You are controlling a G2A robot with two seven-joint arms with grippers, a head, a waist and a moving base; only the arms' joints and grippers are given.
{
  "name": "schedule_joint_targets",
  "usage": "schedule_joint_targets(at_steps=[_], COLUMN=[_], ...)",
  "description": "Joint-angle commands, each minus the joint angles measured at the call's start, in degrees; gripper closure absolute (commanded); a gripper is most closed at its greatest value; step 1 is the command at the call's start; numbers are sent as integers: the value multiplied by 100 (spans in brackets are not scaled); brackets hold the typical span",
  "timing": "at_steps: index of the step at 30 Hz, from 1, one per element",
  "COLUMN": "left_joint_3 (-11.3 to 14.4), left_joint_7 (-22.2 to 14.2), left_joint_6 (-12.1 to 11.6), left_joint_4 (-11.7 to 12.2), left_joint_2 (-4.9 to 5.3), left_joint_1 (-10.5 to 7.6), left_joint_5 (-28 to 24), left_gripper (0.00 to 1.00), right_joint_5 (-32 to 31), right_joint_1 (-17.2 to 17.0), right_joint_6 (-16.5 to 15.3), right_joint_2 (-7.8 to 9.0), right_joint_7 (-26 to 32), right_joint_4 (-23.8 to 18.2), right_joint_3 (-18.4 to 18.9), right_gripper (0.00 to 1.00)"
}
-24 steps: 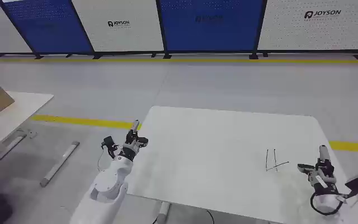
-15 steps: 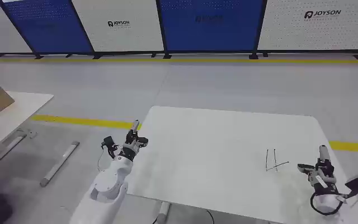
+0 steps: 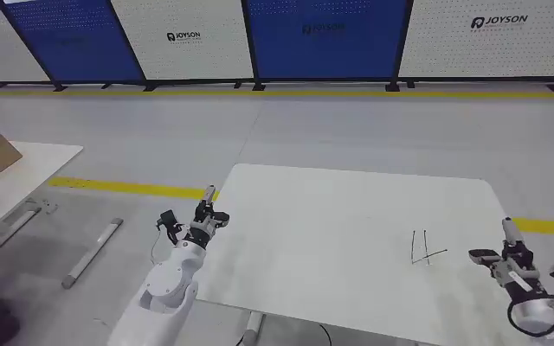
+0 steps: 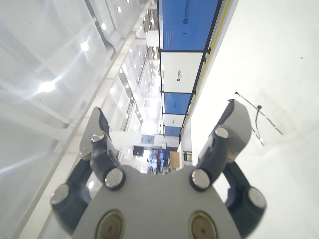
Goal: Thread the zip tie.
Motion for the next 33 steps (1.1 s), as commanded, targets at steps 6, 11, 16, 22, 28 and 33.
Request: schedule_joint_targets(at_steps=[6, 11, 16, 22, 28, 33], left_joint_3=[0, 0, 0, 0, 0, 0], left_joint_7=[0, 0, 0, 0, 0, 0], left_joint_6=[0, 0, 0, 0, 0, 0], left_joint_4=[0, 0, 0, 0, 0, 0], left_joint_2=[0, 0, 0, 0, 0, 0], left_joint_1=[0, 0, 0, 0, 0, 0], left_joint_5=[0, 0, 0, 0, 0, 0], left_gripper=[0, 0, 0, 0, 0, 0], right_joint_5=[-660, -794, -794, -537, -692, -950], right_joint_1=[989, 1174, 1174, 1207, 2461, 3402], right_joint_6=[1022, 1153, 1153, 1307, 1175, 943], right_joint_2=[269, 298, 298, 314, 588, 808], right_joint_7=[2534, 2648, 2648, 3336, 5345, 5856], right_joint_4=[488, 651, 651, 733, 2029, 2959], right_joint_3=[282, 259, 259, 138, 412, -316], right_gripper=[0, 0, 0, 0, 0, 0])
